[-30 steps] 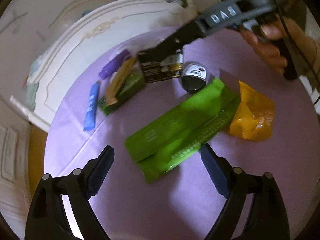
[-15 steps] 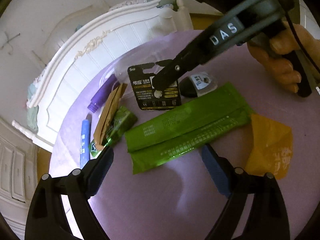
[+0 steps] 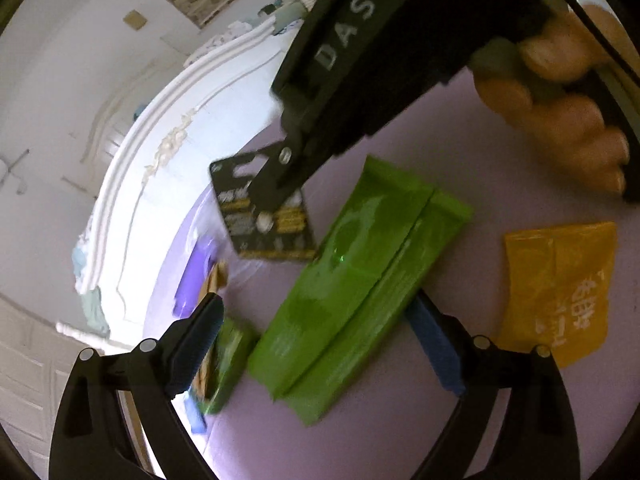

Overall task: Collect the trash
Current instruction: 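Grasp the long green packet with the left tool while the right tool grasps the black card, then carry the green packet and black card to the bin and open both tools, then grasp the blue tube with the left tool while the right tool grasps the clear plastic box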

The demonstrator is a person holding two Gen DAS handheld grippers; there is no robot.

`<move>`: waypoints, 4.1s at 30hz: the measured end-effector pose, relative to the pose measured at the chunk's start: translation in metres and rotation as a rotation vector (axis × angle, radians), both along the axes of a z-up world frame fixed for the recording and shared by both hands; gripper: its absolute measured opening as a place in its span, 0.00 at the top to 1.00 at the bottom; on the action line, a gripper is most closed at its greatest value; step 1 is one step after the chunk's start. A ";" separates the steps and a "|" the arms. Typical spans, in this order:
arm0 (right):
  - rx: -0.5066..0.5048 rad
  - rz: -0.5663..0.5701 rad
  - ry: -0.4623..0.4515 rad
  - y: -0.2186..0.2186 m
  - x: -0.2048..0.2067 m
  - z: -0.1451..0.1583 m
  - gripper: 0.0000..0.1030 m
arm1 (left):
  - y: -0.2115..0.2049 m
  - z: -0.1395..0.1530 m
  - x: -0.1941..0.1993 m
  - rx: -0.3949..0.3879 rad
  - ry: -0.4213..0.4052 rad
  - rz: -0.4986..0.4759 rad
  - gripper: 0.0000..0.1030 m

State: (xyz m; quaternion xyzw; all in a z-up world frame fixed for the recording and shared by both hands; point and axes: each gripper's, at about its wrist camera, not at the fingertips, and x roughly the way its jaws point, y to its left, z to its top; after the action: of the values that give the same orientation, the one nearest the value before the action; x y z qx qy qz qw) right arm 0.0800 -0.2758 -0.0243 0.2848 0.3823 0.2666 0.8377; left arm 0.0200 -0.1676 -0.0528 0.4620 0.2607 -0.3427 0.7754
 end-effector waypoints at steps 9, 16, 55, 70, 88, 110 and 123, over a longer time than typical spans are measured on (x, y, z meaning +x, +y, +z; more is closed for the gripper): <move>0.095 -0.113 -0.080 -0.027 -0.009 0.005 0.97 | 0.002 0.011 0.035 -0.203 0.421 0.057 0.49; 0.147 -0.120 -0.128 -0.035 -0.012 0.012 0.97 | 0.035 0.020 0.036 -0.332 0.526 0.171 0.97; -0.059 0.488 0.016 0.313 -0.022 0.067 0.97 | 0.437 0.041 -0.107 -0.851 0.190 1.085 0.96; -0.152 0.541 0.142 0.441 0.005 0.006 0.97 | 0.476 0.007 -0.073 -0.896 0.258 1.165 0.96; -0.101 0.448 0.121 0.414 0.014 0.008 0.18 | 0.465 0.012 -0.056 -0.826 0.270 1.195 0.82; -0.085 0.161 -0.013 0.194 0.008 0.048 0.18 | 0.321 0.068 -0.017 -0.726 0.189 0.937 0.07; -0.560 0.088 -0.141 0.040 0.042 0.058 0.18 | 0.189 0.045 0.078 -0.587 0.340 0.680 0.11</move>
State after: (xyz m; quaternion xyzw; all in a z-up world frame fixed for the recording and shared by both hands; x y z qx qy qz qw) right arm 0.1222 -0.2355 0.0333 0.0062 0.3941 0.2059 0.8957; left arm 0.0982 0.0218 -0.0073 0.0495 0.4121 -0.1994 0.8877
